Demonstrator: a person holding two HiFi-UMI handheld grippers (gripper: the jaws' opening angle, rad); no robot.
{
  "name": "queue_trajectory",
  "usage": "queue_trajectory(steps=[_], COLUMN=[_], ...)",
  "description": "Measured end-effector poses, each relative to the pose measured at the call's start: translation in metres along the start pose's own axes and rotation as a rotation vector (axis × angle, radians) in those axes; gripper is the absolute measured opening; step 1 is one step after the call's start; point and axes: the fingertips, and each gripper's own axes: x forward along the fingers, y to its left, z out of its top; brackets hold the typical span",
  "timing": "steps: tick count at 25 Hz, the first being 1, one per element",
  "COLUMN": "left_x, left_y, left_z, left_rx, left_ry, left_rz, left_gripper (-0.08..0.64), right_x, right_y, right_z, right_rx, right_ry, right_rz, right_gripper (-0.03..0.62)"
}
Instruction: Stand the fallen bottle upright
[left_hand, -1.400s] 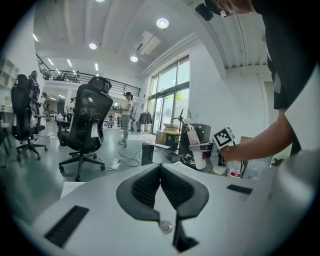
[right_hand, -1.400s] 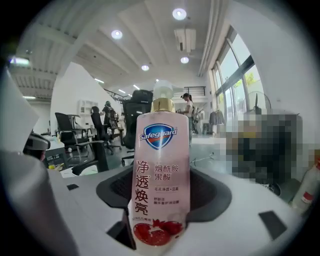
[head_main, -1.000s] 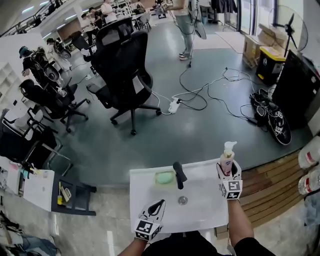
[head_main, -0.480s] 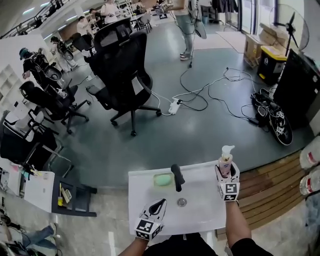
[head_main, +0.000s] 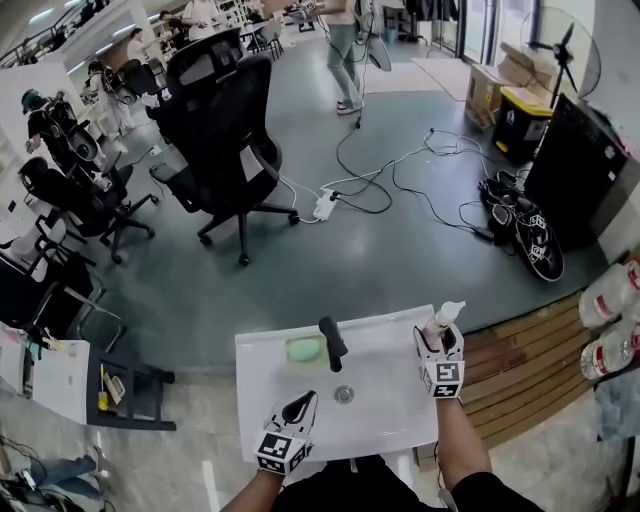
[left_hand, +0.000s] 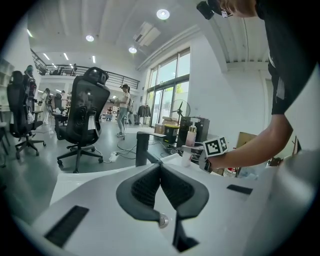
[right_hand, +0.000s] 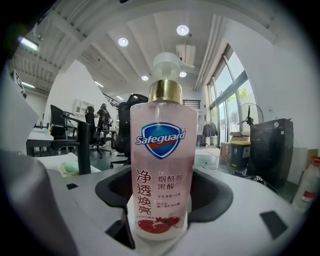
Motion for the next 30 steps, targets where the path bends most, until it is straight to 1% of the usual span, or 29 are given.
queue_trajectory(steps=[4,6,8,9,11,16,20,25,28,30], left_x=[-0.001,-0.002,-0.005,-0.007,-0.009,-0.011,-0.016,-0.017,-0.016,-0.018], left_y=[-0.003,-0.005,-0.007,-0.008,-0.009,-0.004,0.001,0.001,-0.001,-0.007], left_z=[0.001,0.002,0.002,0.002,0.005,0.014,0.015,0.018,0.026,0.037], left_rx=[0.002,0.003,0.002,0.002,0.003,0.0,-0.002,-0.004,0.055,0.099], left_ry=[-0.005,-0.009,-0.011,-0.012,-0.019,-0.052,-0.064,-0.07,-0.079,-0.097], left_rz=[-0.006,-0.01,-0.013,-0.014,-0.017,-0.016,-0.013,-0.018,-0.021,-0.03], left_gripper=[0.018,0.018,0.018,0.018,0.018,0.018,0.018,0.018,0.018,0.018], right_x=[-0.004,-0.005,-0.009,-0.013,-0.023,-0.061,-0.093,-0.117,-0.121,-0.123], right_y=[-0.001,0.001,0.005,0.006,0.007,0.017,0.041,0.071,0.089,0.098], right_z=[-0.003,-0.005,-0.008,-0.009,-0.009,0.015,0.051,0.098,0.122,0.136], right_rx=[-0.004,-0.008,0.001,0.009,0.019,0.017,0.009,0.002,0.008,0.015], right_ry=[0.023,0.033,0.046,0.053,0.058,0.022,-0.027,-0.104,-0.16,-0.176], right_rz=[0.003,0.01,0.015,0.014,0.006,0.003,0.019,0.067,0.117,0.143], right_gripper=[0.333,0.353,0.39,0.393,0.42,0.422,0.387,0.295,0.202,0.143])
